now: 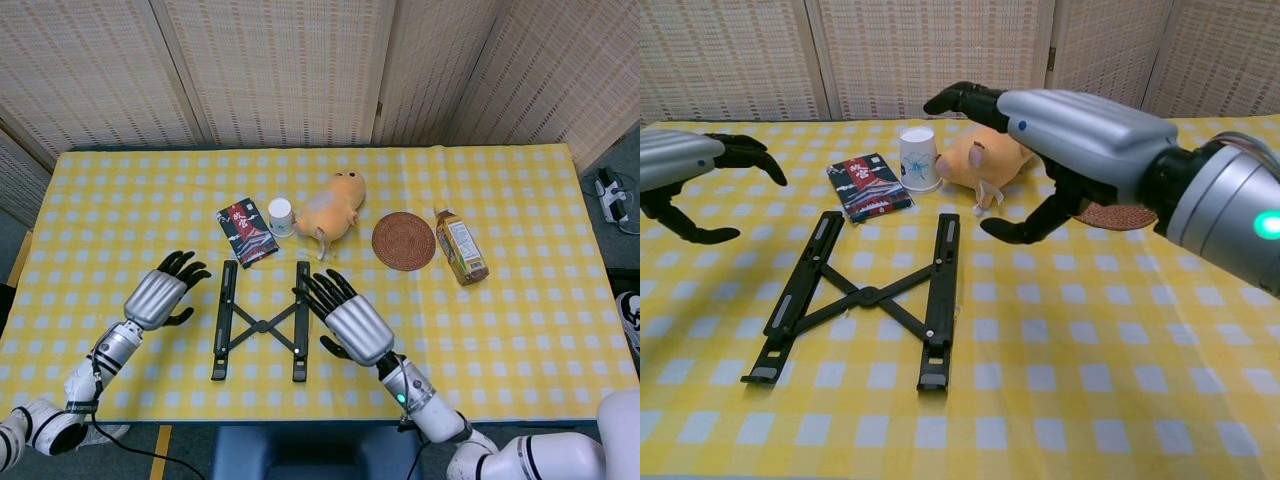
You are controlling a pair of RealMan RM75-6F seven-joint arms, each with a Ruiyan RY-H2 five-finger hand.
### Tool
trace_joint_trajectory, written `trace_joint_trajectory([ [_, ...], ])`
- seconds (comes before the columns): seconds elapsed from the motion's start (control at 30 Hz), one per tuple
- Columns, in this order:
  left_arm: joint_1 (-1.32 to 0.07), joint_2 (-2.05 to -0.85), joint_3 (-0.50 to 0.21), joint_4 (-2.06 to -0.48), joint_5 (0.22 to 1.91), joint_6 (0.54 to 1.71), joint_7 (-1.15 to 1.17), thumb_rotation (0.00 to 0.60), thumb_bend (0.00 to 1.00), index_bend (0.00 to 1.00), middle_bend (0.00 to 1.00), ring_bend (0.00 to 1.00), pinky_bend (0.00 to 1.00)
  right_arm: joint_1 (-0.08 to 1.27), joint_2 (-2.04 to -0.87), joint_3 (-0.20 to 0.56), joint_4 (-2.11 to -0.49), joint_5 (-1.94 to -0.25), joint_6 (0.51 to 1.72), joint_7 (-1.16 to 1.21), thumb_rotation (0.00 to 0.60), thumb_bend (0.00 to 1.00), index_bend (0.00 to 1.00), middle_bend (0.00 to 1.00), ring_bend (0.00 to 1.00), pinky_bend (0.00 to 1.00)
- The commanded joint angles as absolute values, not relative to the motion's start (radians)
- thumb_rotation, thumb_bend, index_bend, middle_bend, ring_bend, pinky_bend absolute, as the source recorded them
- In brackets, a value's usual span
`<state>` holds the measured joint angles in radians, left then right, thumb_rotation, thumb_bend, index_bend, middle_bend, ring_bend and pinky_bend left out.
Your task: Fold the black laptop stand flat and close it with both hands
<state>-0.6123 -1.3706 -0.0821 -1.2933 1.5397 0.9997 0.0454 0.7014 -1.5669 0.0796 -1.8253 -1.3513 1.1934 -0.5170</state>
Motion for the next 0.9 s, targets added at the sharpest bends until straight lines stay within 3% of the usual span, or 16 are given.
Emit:
trace_joint_trajectory([
  [0.03, -0.661, -1.436, -0.094, -1.209, 1.523, 0.947, 0.136, 0.600, 0.28, 0.16, 0.15, 0.03, 0.10, 0.686, -1.552, 0.058, -1.825, -1.379, 1.200, -0.530, 0.600, 0.38, 0.00, 0.00, 0.01, 0.00],
  [0.27, -0.705, -1.551, -0.107, -1.031, 1.497, 0.924, 0.155, 0.600, 0.24, 0.10, 0.08, 0.00, 0.07, 0.666, -1.542, 0.056, -1.802, -1.395, 1.202, -0.517, 0.600, 0.38, 0.00, 0.00, 0.01, 0.00],
  [0.6, -0.761, -1.677, -0.112, -0.859, 1.471, 0.881, 0.106, 0.600, 0.22, 0.10, 0.07, 0.00, 0.04, 0.650, -1.558, 0.066, -1.754, -1.398, 1.189, -0.496, 0.600, 0.38, 0.00, 0.00, 0.00, 0.00],
  [0.9, -0.772, -1.733, -0.108, -0.807, 1.451, 0.866, 0.029, 0.600, 0.21, 0.11, 0.06, 0.00, 0.03, 0.640, -1.562, 0.078, -1.725, -1.394, 1.177, -0.473, 0.600, 0.38, 0.00, 0.00, 0.00, 0.00],
])
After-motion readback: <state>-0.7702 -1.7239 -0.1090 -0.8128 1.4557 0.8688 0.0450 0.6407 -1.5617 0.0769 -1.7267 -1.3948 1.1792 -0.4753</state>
